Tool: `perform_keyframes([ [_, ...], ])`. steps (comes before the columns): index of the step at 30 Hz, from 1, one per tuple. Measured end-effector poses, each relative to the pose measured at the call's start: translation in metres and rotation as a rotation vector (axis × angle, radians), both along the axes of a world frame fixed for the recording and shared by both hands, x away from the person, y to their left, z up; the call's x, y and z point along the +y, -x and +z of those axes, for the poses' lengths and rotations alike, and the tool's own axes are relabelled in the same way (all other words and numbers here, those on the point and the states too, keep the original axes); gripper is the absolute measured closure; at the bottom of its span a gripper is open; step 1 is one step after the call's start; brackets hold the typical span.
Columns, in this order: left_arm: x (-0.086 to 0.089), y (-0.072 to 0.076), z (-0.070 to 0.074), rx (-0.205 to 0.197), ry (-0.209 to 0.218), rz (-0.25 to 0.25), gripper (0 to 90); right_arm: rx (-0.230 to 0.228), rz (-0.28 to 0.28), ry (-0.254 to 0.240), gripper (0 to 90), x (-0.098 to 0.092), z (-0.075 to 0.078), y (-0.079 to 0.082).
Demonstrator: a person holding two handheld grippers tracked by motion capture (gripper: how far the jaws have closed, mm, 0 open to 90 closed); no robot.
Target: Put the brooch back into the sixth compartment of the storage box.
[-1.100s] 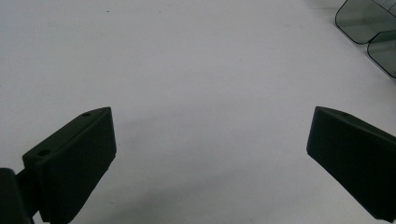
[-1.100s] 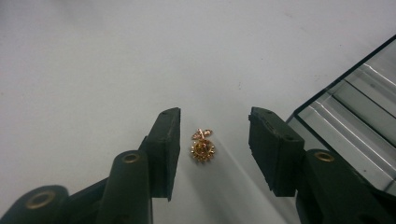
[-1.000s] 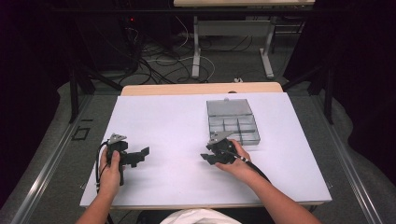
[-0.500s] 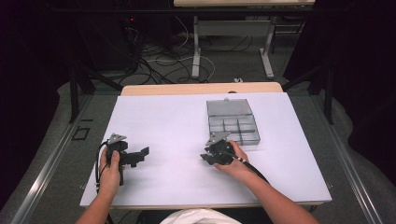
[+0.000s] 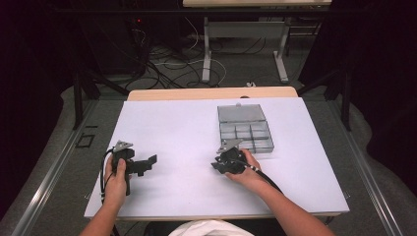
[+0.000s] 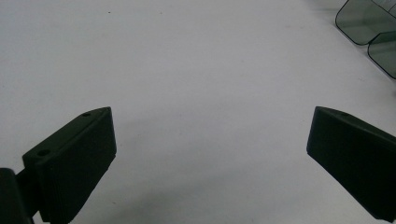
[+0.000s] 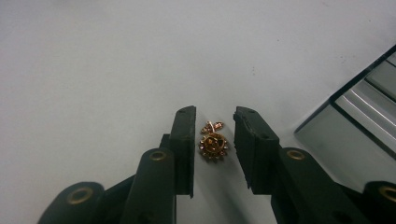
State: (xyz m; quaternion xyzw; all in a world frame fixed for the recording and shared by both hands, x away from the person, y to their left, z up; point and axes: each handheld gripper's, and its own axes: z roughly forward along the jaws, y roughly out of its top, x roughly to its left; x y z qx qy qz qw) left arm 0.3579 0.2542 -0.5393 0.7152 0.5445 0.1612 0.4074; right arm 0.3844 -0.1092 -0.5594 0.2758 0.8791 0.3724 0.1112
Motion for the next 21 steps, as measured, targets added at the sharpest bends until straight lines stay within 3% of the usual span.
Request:
perform_keyframes([
  [4,0.0002,0.0,0.0,-0.002,-0.001,0.001,1.5,0.028,-0.007,-0.001,70.6,-0.0008,0.0006,0.0009],
  [21,-0.0003,0.0001,0.0001,-0.003,0.006,0.002,1.5,0.034,-0.017,-0.008,76.9,-0.0029,0.001,0.0011],
])
